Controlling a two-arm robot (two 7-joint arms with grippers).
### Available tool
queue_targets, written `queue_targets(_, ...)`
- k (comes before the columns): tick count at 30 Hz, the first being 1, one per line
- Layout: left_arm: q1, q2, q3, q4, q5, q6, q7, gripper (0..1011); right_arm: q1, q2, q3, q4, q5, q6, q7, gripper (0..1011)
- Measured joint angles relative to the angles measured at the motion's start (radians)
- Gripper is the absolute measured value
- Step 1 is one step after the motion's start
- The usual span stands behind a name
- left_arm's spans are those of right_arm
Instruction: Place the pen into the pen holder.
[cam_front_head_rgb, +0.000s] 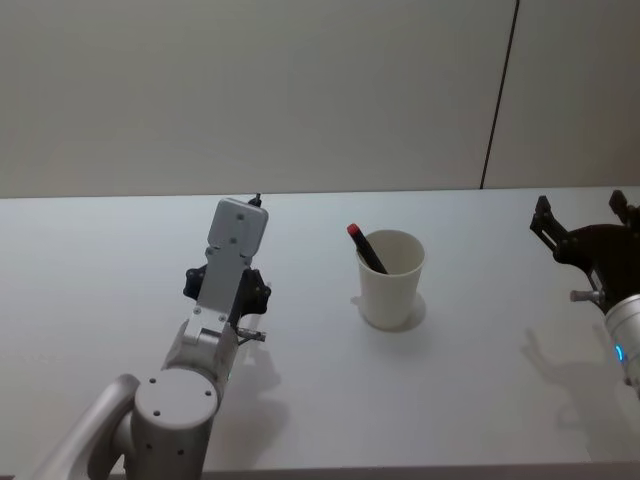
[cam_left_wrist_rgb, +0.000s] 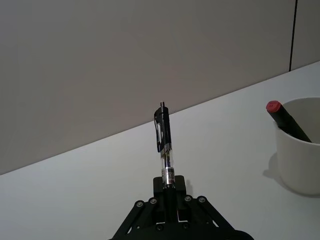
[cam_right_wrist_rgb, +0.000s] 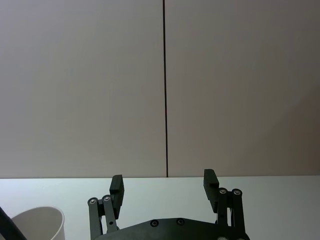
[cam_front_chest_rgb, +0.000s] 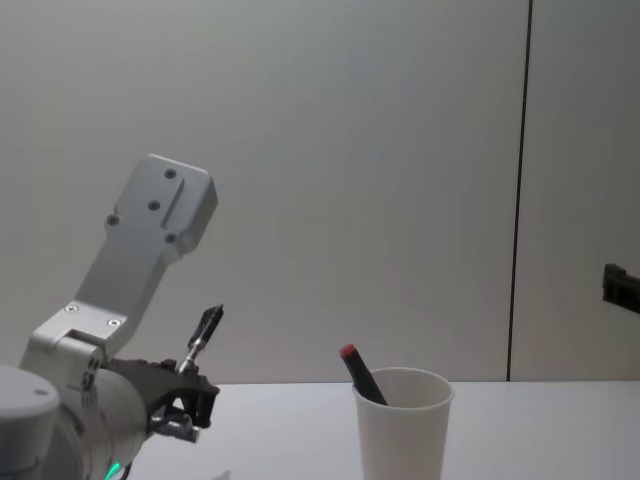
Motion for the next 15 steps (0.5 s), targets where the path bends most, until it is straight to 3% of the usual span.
queue_targets(15,-0.007,-0.014,-0.001,0.04,0.049,-0.012,-0.043,137,0.0,0.0,0.0,0.0,0.0,0.0,0.0,1002)
